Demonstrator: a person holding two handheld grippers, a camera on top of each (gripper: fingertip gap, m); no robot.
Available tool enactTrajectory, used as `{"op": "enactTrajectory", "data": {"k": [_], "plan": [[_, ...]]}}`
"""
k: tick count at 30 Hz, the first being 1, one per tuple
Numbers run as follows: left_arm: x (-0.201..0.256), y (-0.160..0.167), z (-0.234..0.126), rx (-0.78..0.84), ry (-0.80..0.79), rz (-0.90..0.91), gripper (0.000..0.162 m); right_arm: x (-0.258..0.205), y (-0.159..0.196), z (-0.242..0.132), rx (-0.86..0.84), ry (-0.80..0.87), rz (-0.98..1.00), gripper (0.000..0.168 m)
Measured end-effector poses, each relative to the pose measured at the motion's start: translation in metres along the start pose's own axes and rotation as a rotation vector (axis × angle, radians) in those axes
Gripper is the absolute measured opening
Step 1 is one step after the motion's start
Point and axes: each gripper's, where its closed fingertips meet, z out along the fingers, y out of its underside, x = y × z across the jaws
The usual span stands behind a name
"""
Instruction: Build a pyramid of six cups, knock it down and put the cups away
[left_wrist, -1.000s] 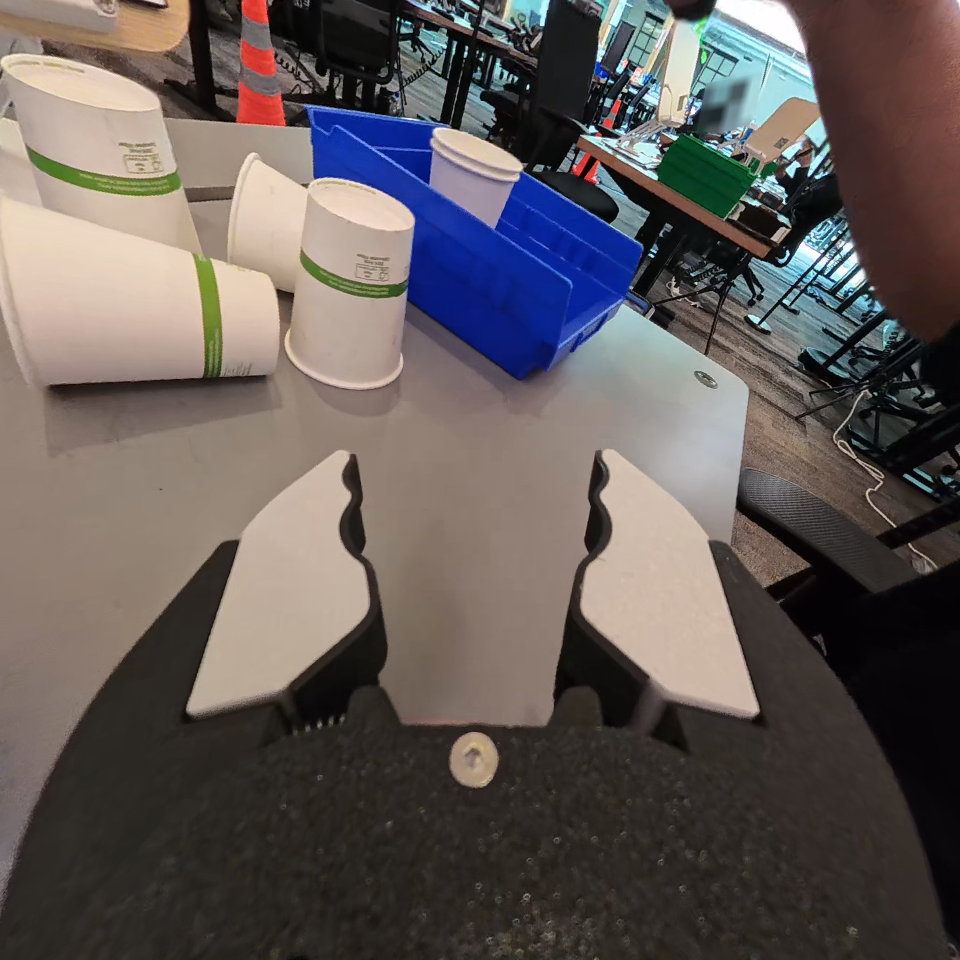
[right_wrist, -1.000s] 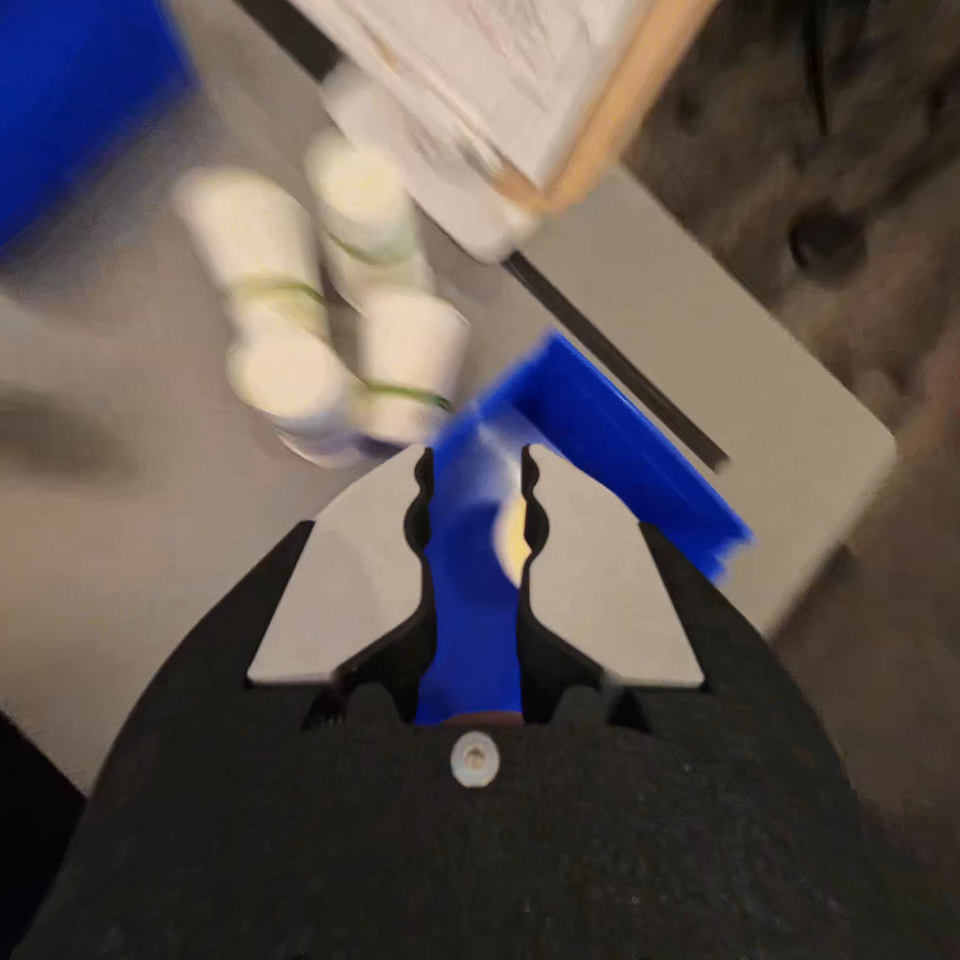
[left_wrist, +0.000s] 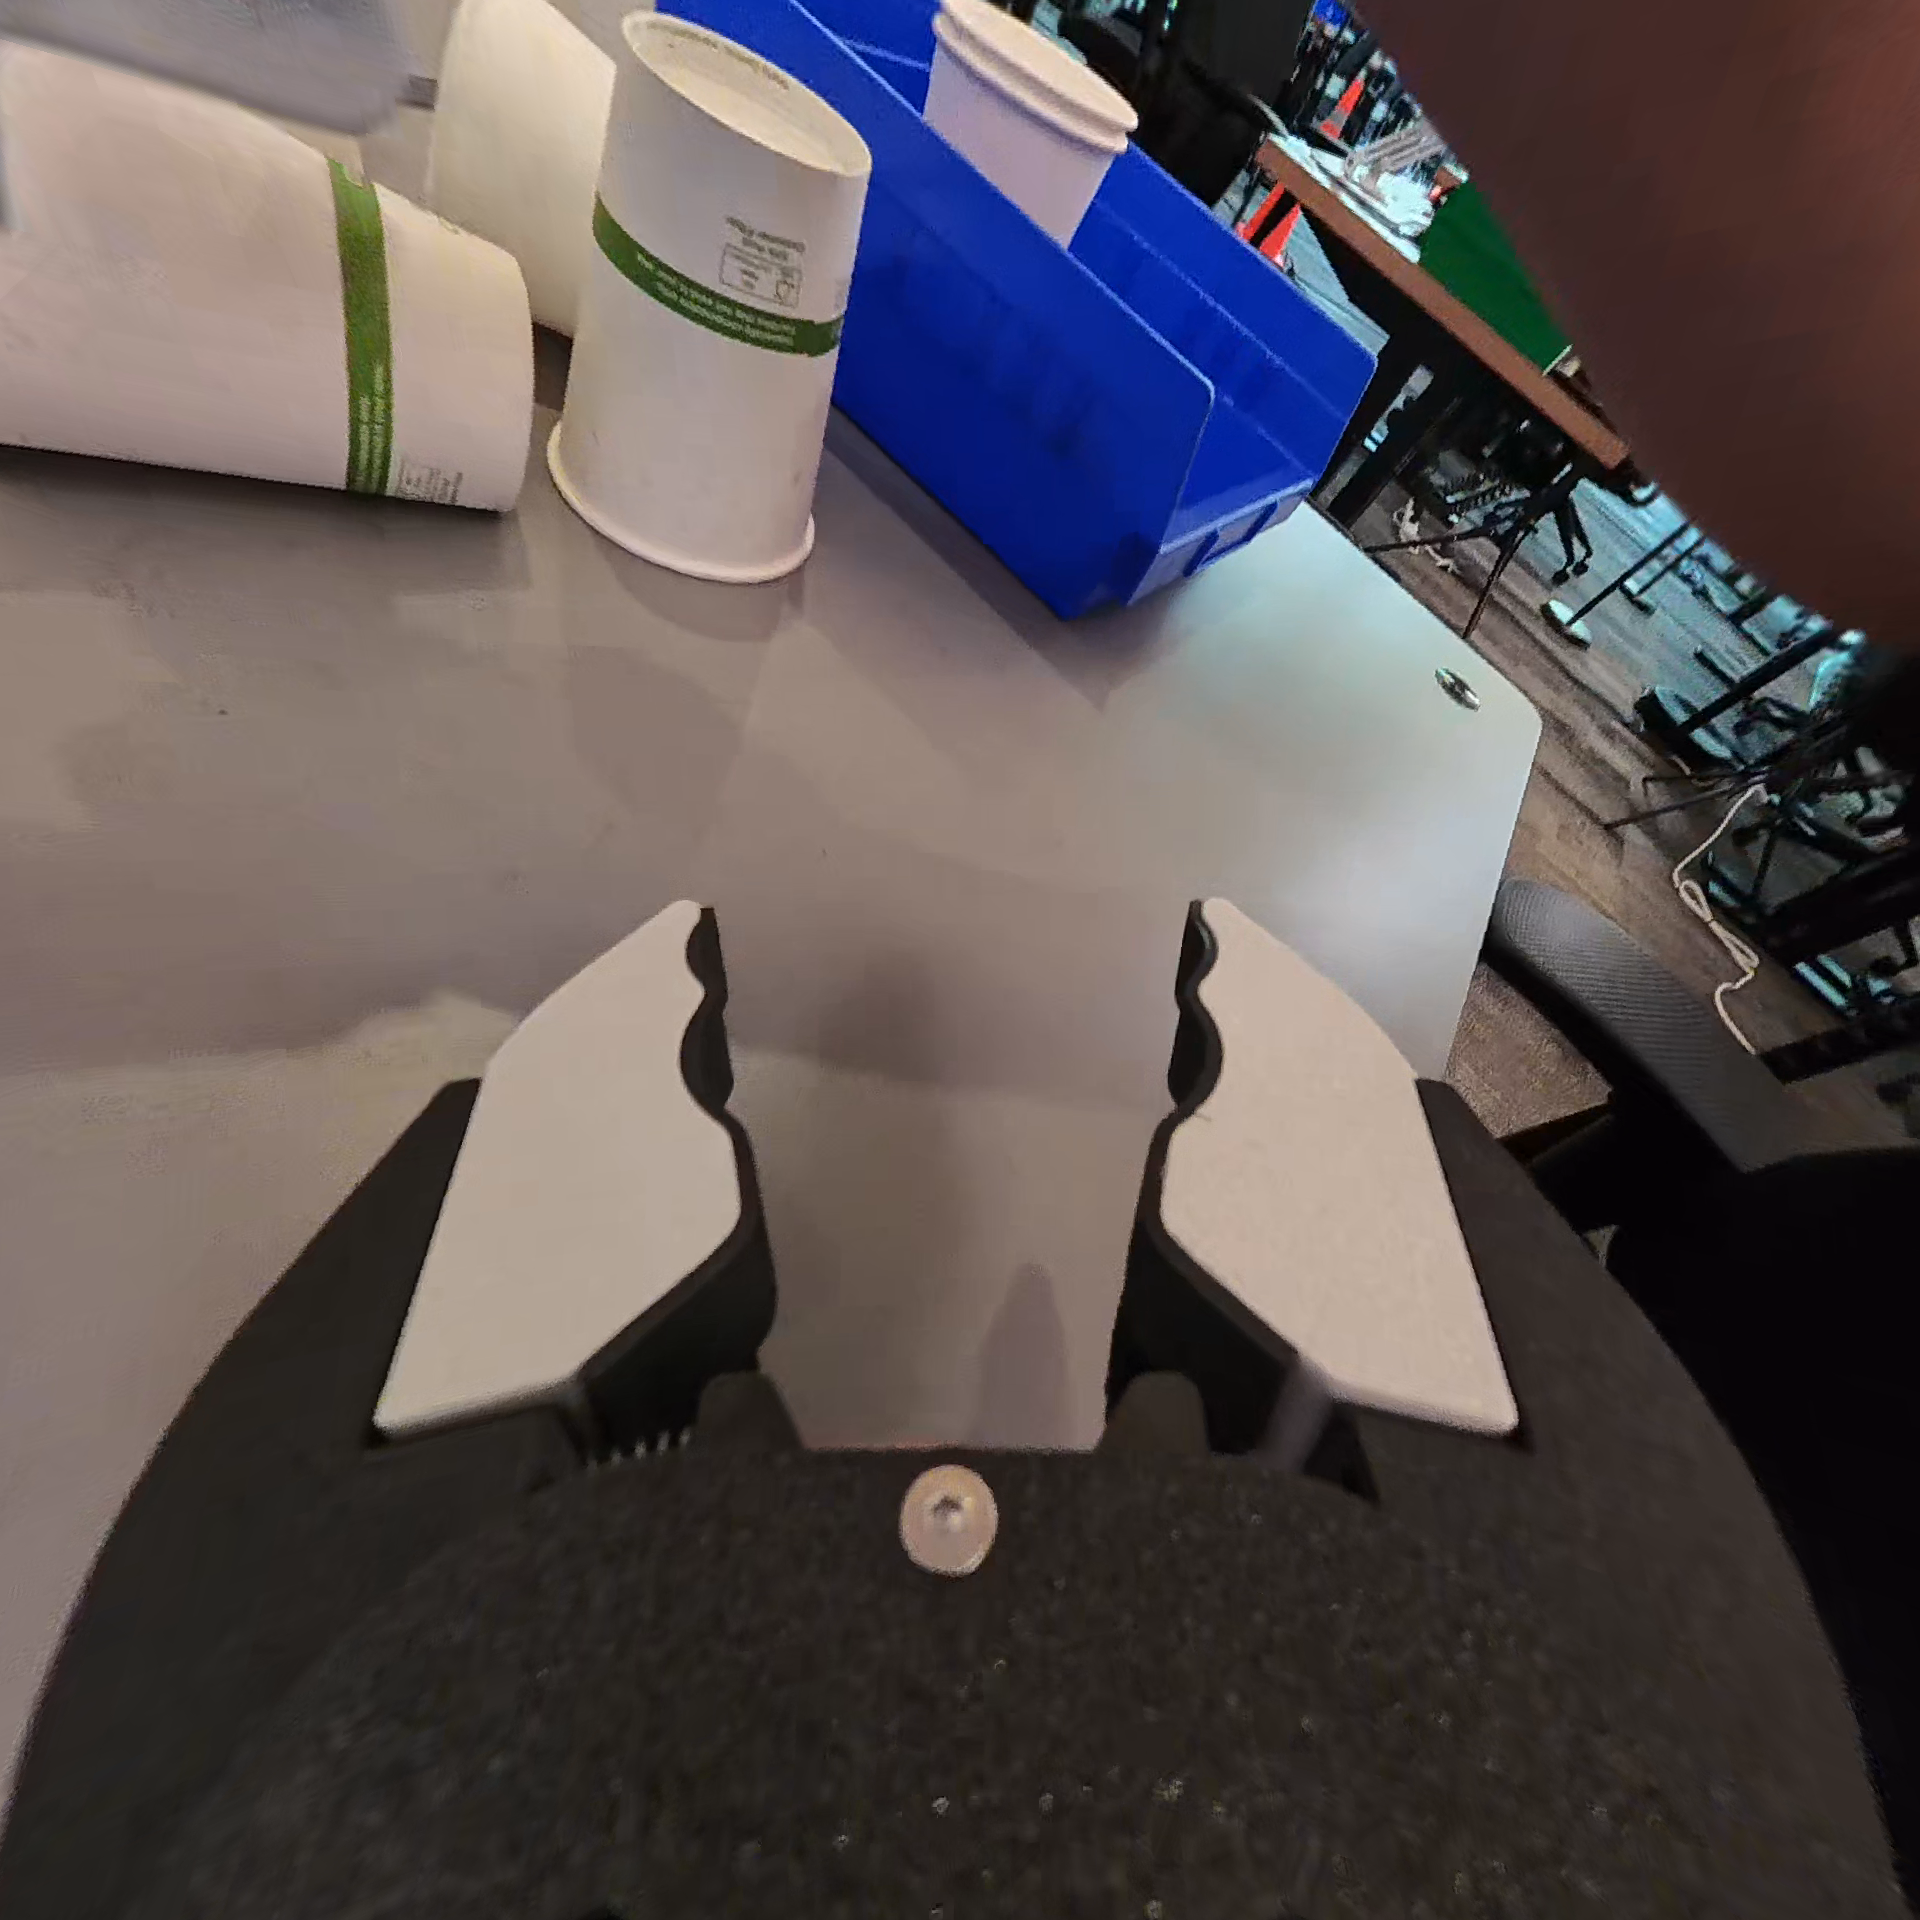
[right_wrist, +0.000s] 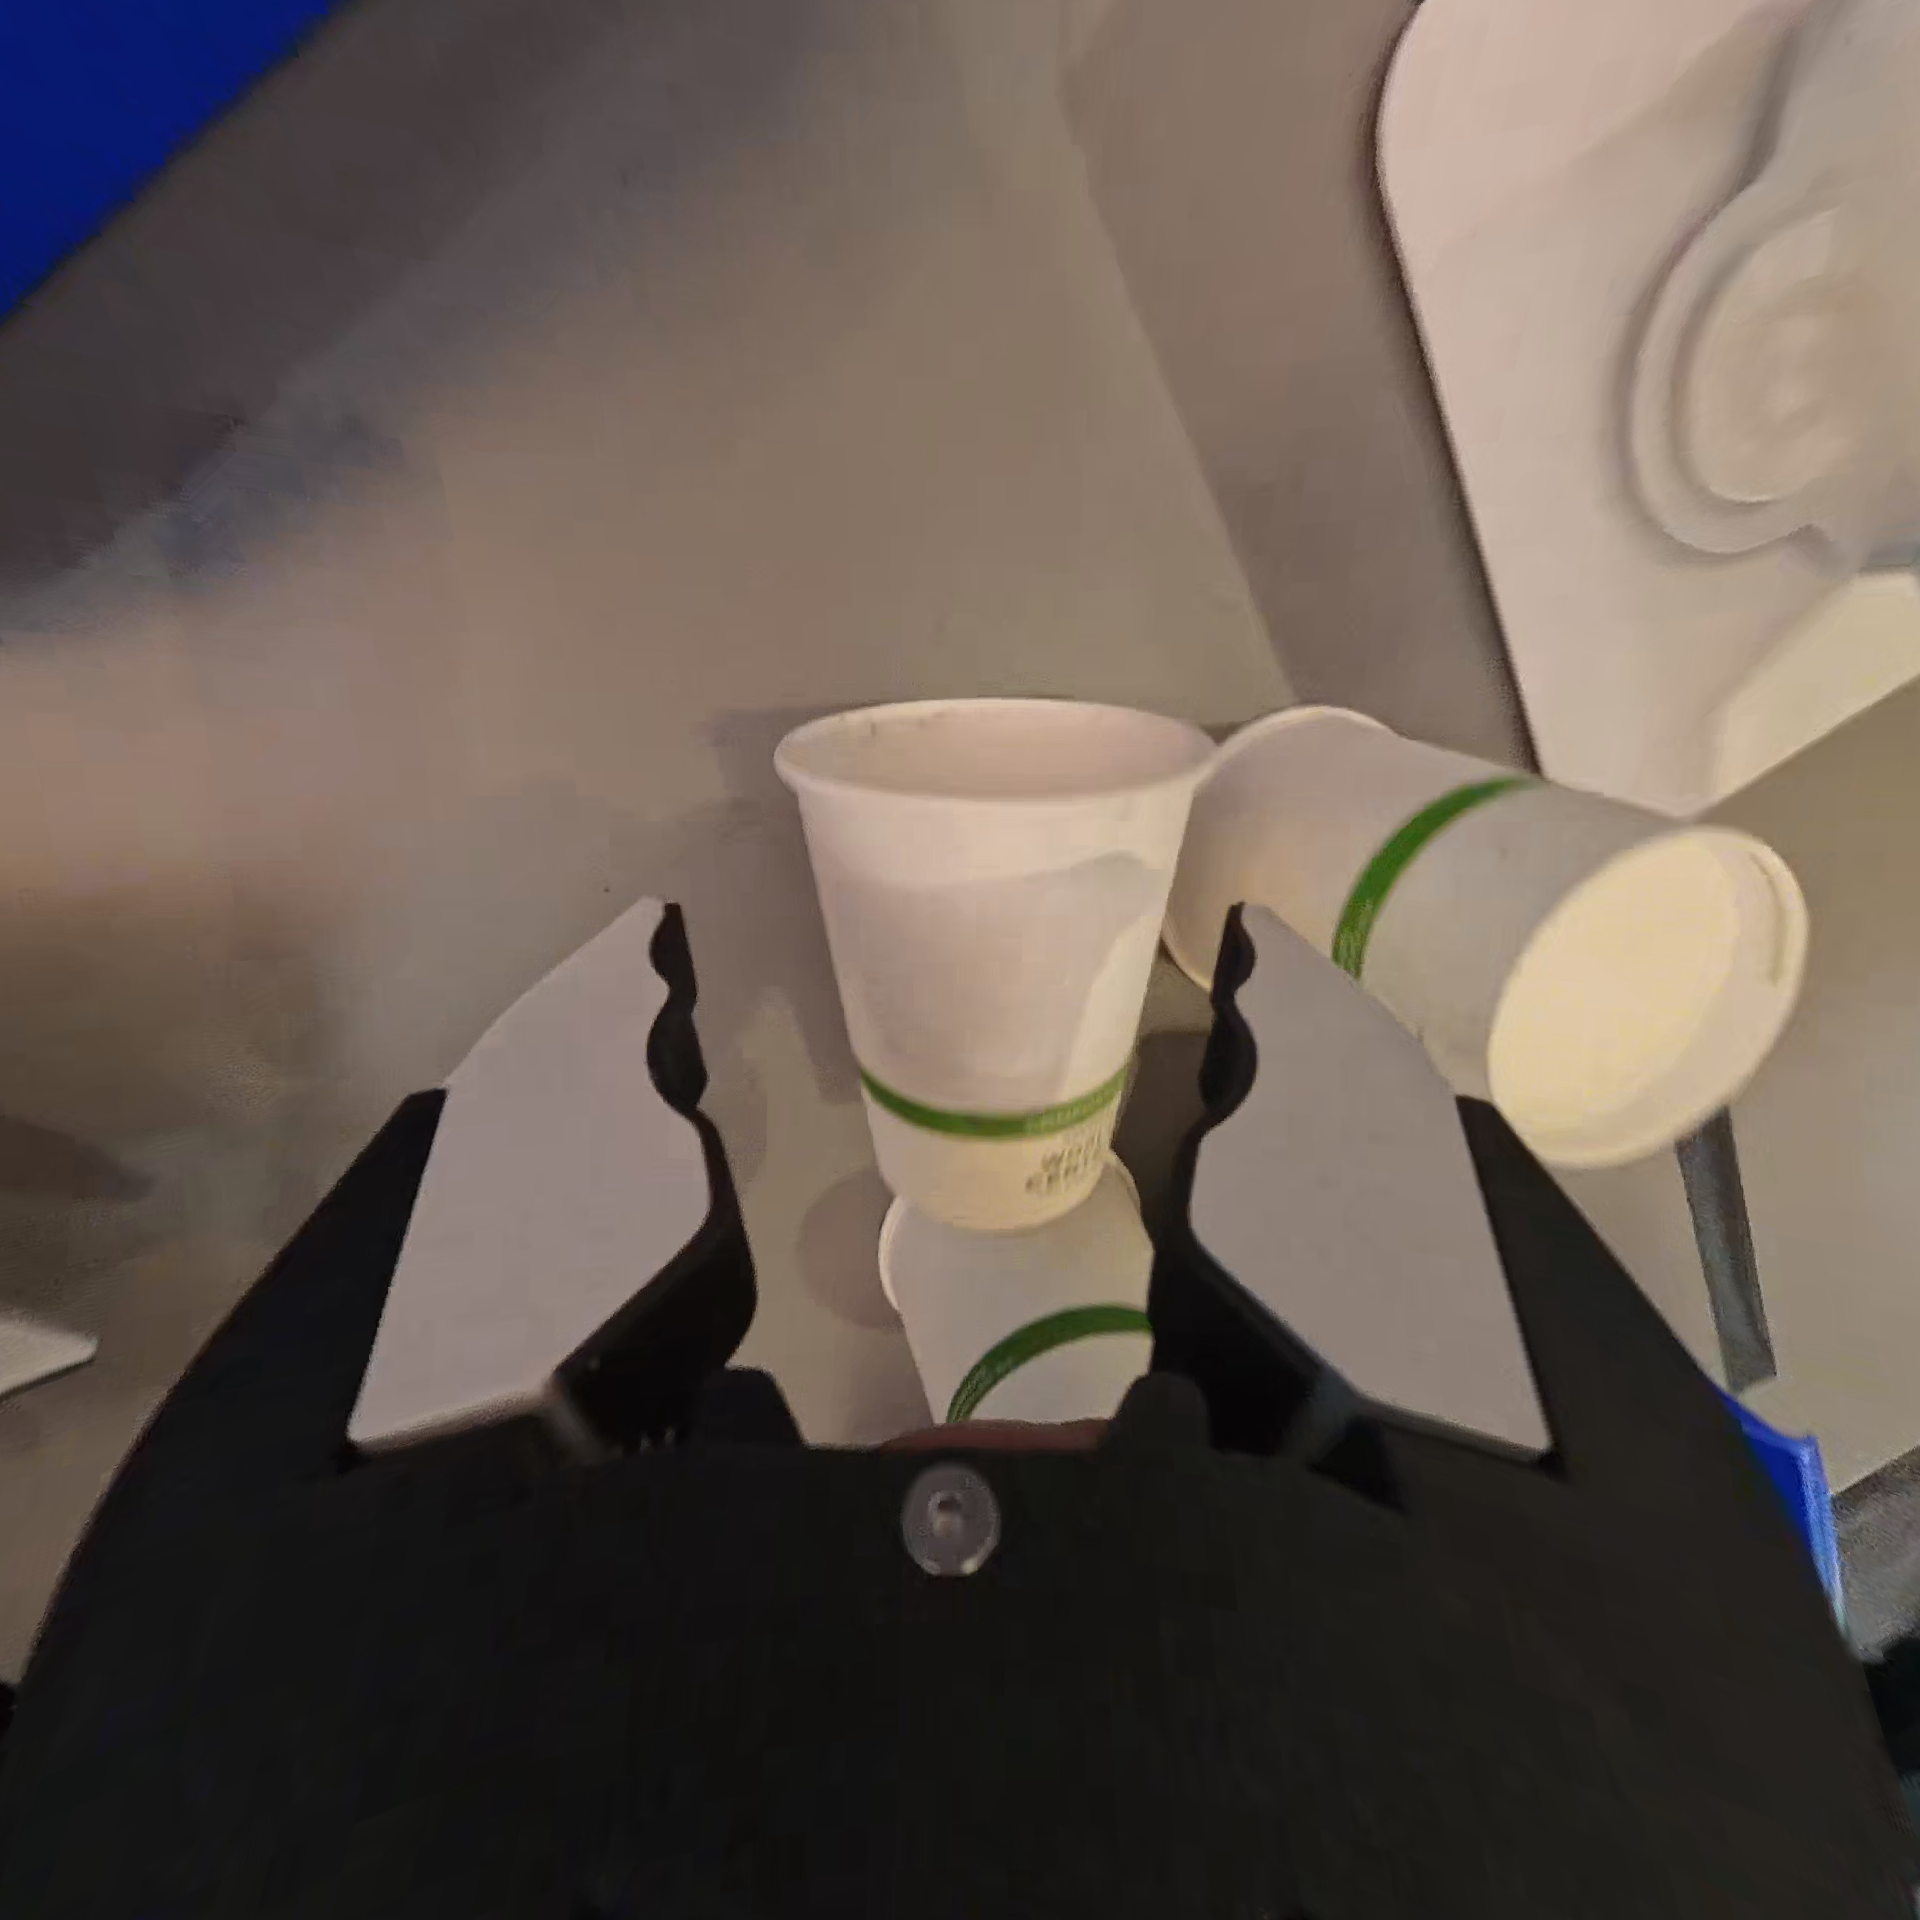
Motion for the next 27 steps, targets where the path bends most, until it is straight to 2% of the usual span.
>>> {"op": "enactTrajectory", "data": {"k": [5,7,11,14,17,19,22,25,27], "plan": [[0.005,0.0,-0.002,-0.013,0.02,0.033,0.083,0.0,-0.008,0.033,-0.079,-0.005,-0.002,0.097],[0.004,0.0,-0.004,-0.013,0.023,0.035,0.083,0.004,-0.007,0.042,-0.093,0.042,-0.023,0.096],[0.005,0.0,-0.005,-0.014,0.03,0.034,0.083,0.009,-0.016,0.026,0.009,0.113,-0.052,0.093],[0.006,0.0,-0.004,-0.018,0.026,0.043,0.083,0.009,-0.025,-0.02,0.2,0.129,-0.04,0.093],[0.007,0.002,-0.002,-0.024,0.021,0.053,0.083,0.017,-0.024,-0.096,0.5,0.165,0.013,0.092],[0.007,0.004,-0.001,-0.033,0.021,0.056,0.083,0.032,-0.007,-0.153,0.72,0.212,0.094,0.092],[0.009,0.005,0.001,-0.04,0.028,0.052,0.083,0.068,0.045,-0.224,0.98,0.33,0.23,0.092],[0.009,0.007,0.003,-0.047,0.031,0.048,0.083,0.113,0.117,-0.262,1.057,0.474,0.35,0.092],[0.01,0.009,0.005,-0.057,0.031,0.05,0.083,0.143,0.165,-0.271,1.052,0.548,0.43,0.092]]}}
